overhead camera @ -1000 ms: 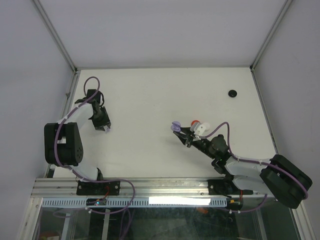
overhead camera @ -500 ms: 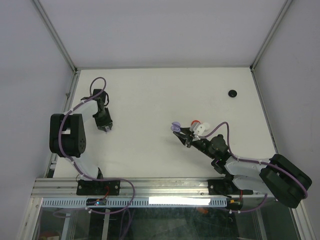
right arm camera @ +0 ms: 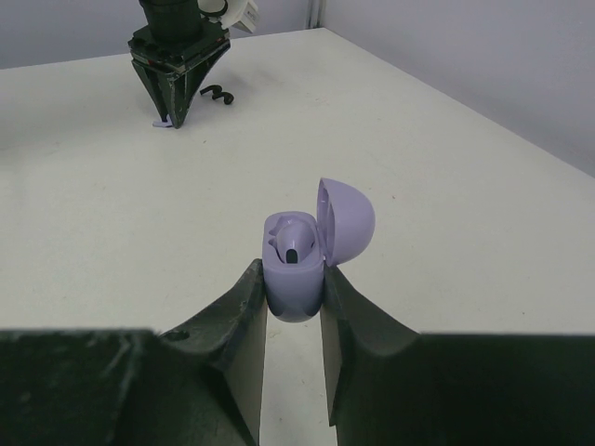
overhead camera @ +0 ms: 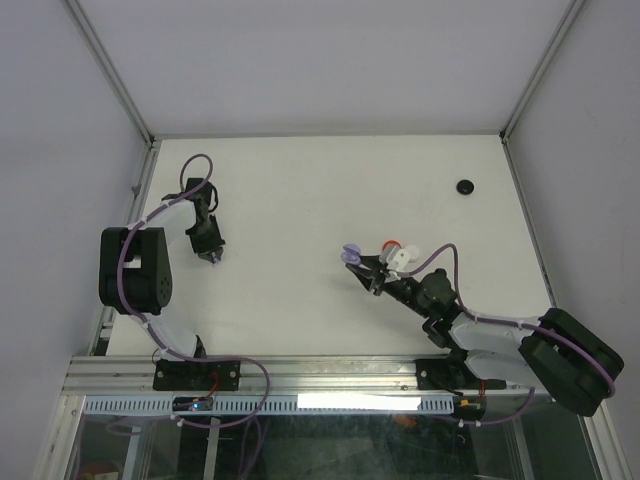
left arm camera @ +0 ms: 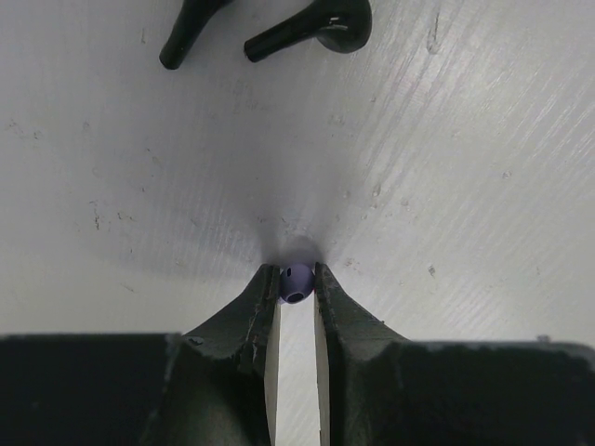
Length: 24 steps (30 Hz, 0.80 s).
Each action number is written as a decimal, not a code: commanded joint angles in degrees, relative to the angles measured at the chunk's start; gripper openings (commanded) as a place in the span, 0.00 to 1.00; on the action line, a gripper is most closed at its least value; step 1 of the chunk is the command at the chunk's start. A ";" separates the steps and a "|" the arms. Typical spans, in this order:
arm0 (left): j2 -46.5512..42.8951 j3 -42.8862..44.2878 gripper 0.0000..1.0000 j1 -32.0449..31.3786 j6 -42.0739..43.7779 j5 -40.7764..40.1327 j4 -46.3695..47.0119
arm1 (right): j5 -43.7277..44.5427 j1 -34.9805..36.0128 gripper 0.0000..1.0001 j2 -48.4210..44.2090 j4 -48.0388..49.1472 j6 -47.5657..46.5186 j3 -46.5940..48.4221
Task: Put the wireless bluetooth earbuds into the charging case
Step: Pick up the earbud from the center of the board.
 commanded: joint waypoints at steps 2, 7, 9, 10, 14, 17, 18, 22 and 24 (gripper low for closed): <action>-3.18 -0.78 0.09 -1.36 -0.50 3.38 3.09 | -1.35 0.03 0.00 -0.50 2.18 -0.93 2.17; -8.21 -1.56 0.09 -4.14 -3.48 5.91 4.79 | -1.77 0.12 0.00 -0.85 2.31 -1.31 2.32; -10.50 -1.60 0.09 -5.71 -4.78 6.77 5.72 | -2.08 0.12 0.00 -0.84 2.86 -1.25 2.41; -11.80 -1.72 0.09 -6.54 -5.51 7.16 6.38 | -2.12 0.10 0.00 -0.84 3.27 -1.16 2.47; -17.03 -1.58 0.09 -9.69 -8.60 9.19 9.10 | -2.54 0.14 0.00 -1.25 3.75 -0.75 3.13; -22.15 -1.36 0.08 -12.42 -10.20 10.08 11.41 | -2.61 0.16 0.00 -1.85 3.44 -0.10 3.76; -23.54 -1.44 0.08 -13.30 -10.61 10.25 12.26 | -2.63 0.16 0.00 -2.10 3.42 0.18 3.98; -29.00 -2.26 0.08 -16.46 -12.47 12.40 16.65 | -2.67 0.10 0.00 -2.67 3.39 1.61 4.78; -31.62 -3.28 0.08 -17.88 -13.32 13.56 19.44 | -2.64 0.14 0.00 -2.90 3.49 2.43 5.28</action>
